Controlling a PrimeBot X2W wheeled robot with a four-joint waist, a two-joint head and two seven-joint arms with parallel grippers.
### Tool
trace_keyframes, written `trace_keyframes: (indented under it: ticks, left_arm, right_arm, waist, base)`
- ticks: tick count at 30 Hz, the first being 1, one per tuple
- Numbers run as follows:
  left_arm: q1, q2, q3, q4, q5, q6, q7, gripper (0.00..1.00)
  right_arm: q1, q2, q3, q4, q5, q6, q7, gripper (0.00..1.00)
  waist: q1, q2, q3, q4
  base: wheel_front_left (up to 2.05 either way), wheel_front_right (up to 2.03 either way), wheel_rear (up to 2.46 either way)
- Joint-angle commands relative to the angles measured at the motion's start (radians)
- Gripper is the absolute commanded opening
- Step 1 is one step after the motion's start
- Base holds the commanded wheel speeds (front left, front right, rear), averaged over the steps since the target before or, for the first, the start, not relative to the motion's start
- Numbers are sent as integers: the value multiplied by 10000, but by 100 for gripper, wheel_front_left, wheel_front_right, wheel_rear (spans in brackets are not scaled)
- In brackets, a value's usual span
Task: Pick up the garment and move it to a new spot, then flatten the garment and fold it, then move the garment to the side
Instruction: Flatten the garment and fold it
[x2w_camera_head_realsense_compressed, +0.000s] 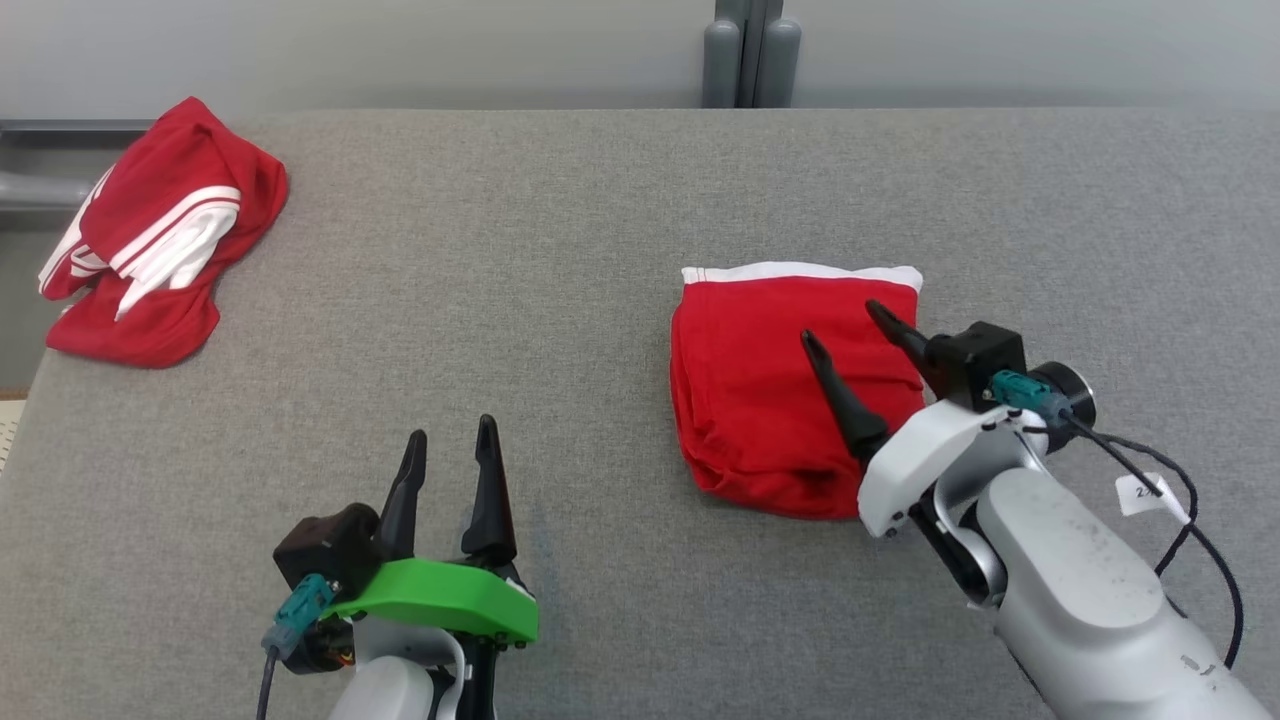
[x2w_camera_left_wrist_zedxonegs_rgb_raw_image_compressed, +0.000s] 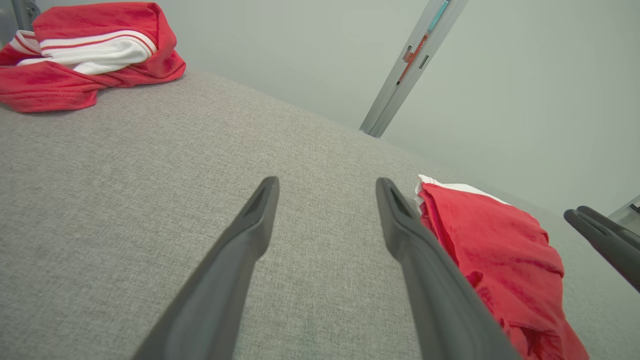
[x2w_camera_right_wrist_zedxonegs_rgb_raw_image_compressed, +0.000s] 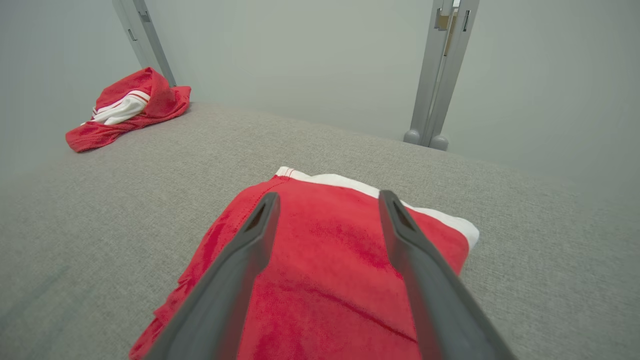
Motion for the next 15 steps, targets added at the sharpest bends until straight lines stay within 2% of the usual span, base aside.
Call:
trace_keyframes:
  ticks: [1, 3, 4, 5, 7, 8, 9, 15]
  left_arm:
    - [-115, 24, -4, 38, 113, -48, -17, 100]
    - [-125, 20, -20, 66, 129, -58, -16, 100]
    - [-128, 18, -33, 83, 137, -59, -18, 100]
    - [-137, 16, -37, 97, 144, -72, -18, 100]
    - [-167, 13, -52, 134, 147, -99, -18, 100]
    - [-184, 11, -49, 156, 147, -109, -16, 100]
    - [-191, 10, -51, 169, 147, -122, -16, 100]
    - [-203, 1, -72, 255, 162, -126, -18, 100]
  right_arm:
    - [218, 119, 114, 95, -103, -11, -31, 100]
    - [288, 271, 396, 221, -255, -11, -79, 100]
    - [300, 355, 629, 321, -323, -11, -104, 80]
    - [310, 415, 799, 426, -348, -11, -141, 41]
    - [262, 561, 1225, 764, -373, -11, -172, 22]
    - [199, 666, 1440, 1004, -339, -11, -187, 5]
    - [118, 748, 1603, 1207, -322, -11, -206, 0]
    - [-183, 1169, 2713, 2576, 122, -11, -428, 0]
  waist:
    - [0, 0, 23, 44]
    - [0, 0, 51, 88]
    - [0, 0, 65, 115]
    - [0, 0, 75, 137]
    - [0, 0, 98, 205]
    - [0, 0, 103, 247]
    - [0, 0, 105, 284]
    - [0, 0, 54, 541]
  base:
    - [0, 0, 0]
    - [0, 0, 0]
    - [0, 0, 0]
    - [0, 0, 0]
    - [0, 0, 0]
    - [0, 0, 0]
    - [0, 0, 0]
    - [0, 0, 0]
